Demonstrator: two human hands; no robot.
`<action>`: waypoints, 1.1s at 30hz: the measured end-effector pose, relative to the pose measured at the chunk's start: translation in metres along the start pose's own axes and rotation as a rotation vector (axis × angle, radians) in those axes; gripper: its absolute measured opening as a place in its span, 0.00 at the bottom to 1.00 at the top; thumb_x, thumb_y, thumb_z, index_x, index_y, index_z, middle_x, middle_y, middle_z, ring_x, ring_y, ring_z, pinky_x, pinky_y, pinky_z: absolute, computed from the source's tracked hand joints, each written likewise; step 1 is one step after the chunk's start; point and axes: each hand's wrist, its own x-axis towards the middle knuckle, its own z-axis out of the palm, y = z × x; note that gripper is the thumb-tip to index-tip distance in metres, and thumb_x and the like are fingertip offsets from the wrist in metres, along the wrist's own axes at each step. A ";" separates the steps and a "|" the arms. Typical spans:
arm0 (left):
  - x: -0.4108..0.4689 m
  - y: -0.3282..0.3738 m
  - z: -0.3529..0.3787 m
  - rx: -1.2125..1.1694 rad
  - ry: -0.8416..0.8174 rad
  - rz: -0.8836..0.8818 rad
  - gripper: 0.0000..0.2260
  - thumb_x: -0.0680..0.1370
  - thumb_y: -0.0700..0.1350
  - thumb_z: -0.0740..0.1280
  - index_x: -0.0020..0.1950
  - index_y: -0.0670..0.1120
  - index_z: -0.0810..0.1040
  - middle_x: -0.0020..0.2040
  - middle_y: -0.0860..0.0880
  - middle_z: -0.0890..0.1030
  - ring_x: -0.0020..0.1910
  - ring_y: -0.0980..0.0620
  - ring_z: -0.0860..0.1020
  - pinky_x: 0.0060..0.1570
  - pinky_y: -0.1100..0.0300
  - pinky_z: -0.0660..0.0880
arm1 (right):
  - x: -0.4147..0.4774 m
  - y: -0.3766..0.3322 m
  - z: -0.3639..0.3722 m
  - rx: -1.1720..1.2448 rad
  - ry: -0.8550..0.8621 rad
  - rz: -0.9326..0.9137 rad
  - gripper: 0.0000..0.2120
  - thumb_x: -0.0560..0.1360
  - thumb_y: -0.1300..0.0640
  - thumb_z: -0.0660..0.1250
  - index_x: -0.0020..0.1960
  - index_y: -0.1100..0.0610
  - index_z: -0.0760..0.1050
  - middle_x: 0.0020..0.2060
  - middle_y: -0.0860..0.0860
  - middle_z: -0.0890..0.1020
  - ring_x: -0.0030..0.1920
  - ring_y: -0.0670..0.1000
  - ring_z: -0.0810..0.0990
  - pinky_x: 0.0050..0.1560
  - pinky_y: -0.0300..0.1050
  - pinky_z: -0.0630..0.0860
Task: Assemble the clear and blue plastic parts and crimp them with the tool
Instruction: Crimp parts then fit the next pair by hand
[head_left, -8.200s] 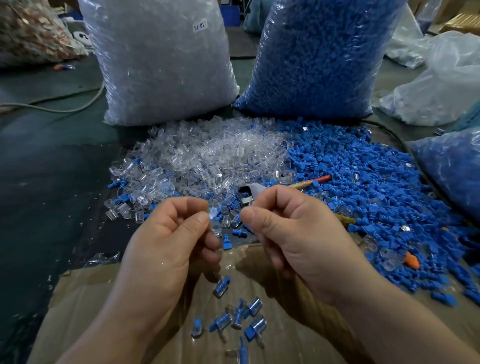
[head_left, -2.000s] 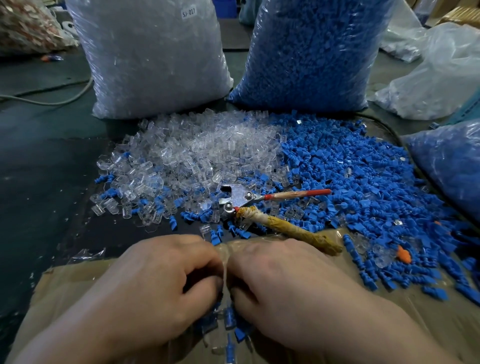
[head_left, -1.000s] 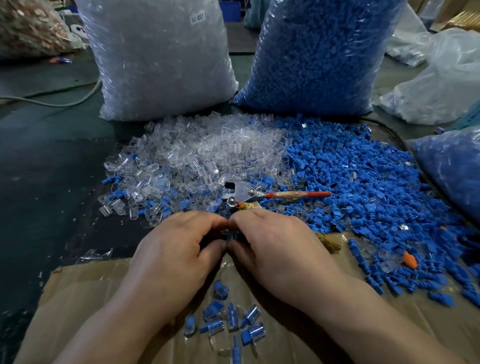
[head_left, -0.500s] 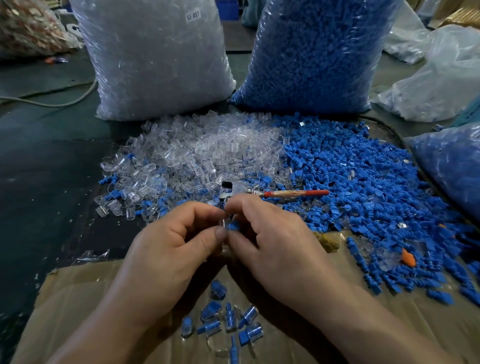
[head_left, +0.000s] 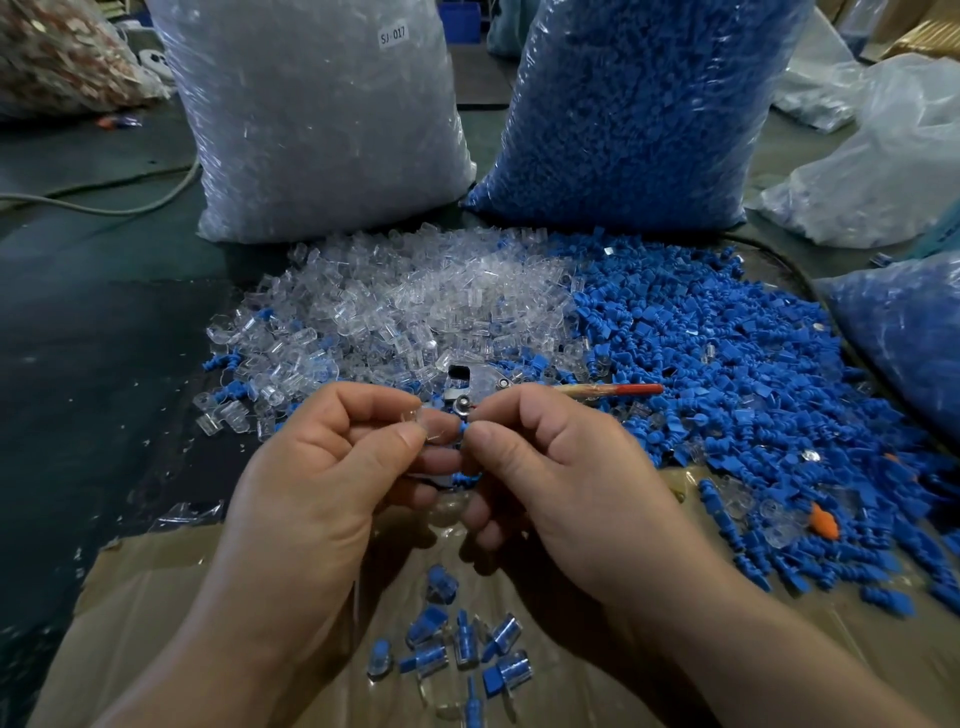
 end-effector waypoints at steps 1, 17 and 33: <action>0.000 0.001 -0.001 0.007 -0.002 -0.012 0.03 0.71 0.44 0.73 0.44 0.50 0.84 0.42 0.39 0.86 0.33 0.44 0.84 0.30 0.55 0.80 | 0.000 -0.001 0.001 0.040 -0.006 0.009 0.03 0.79 0.53 0.67 0.46 0.48 0.78 0.31 0.56 0.83 0.30 0.56 0.82 0.33 0.56 0.82; 0.001 -0.005 0.000 0.183 -0.056 0.063 0.12 0.61 0.50 0.74 0.45 0.54 0.84 0.39 0.44 0.85 0.35 0.49 0.85 0.32 0.61 0.80 | -0.007 -0.002 0.000 -0.584 0.162 -0.390 0.04 0.77 0.50 0.65 0.50 0.47 0.78 0.46 0.39 0.79 0.44 0.41 0.79 0.44 0.42 0.76; -0.011 0.008 0.007 0.872 -0.013 0.349 0.13 0.71 0.46 0.75 0.49 0.63 0.81 0.44 0.64 0.82 0.43 0.65 0.81 0.40 0.74 0.75 | -0.014 -0.011 -0.001 -1.038 0.078 -0.463 0.06 0.81 0.54 0.62 0.47 0.52 0.75 0.36 0.46 0.76 0.31 0.51 0.75 0.29 0.51 0.75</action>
